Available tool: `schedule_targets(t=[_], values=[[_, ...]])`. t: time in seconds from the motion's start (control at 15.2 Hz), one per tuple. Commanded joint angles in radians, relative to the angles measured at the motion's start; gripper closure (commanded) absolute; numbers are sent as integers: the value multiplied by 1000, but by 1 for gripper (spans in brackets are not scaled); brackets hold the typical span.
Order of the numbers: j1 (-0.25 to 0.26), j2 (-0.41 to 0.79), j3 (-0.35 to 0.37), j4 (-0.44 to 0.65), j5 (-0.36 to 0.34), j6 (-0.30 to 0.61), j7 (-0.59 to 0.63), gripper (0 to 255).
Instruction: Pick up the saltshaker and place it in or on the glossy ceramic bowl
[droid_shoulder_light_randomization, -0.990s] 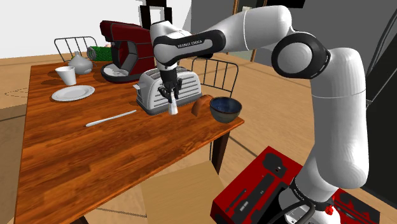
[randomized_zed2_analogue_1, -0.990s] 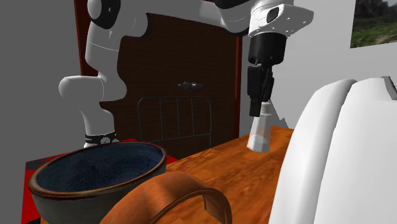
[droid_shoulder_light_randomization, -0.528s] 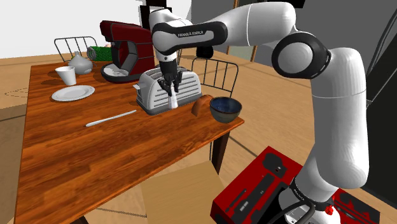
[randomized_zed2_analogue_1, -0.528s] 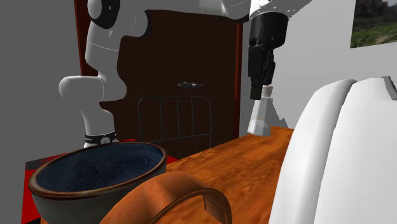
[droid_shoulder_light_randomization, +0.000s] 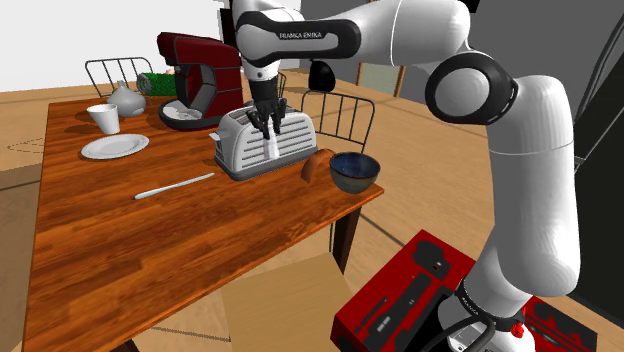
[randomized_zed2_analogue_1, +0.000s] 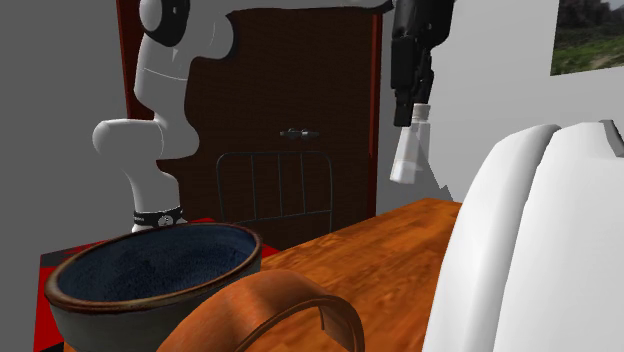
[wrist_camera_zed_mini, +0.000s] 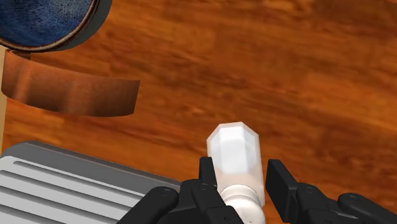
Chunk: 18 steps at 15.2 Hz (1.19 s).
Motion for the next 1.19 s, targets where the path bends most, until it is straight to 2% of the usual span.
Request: schedule_targets(t=[0.0,0.07,0.33,0.59,1.12], values=[[3,11,0,46,-1,-35,-3,255],[4,13,0,57,-1,-44,-4,255],[-58,-138,-14,-156,16,26,-63,255],[-112,-261,-37,-314,30,72,-131,255],[-205,-452,-105,-534,40,121,-286,255]])
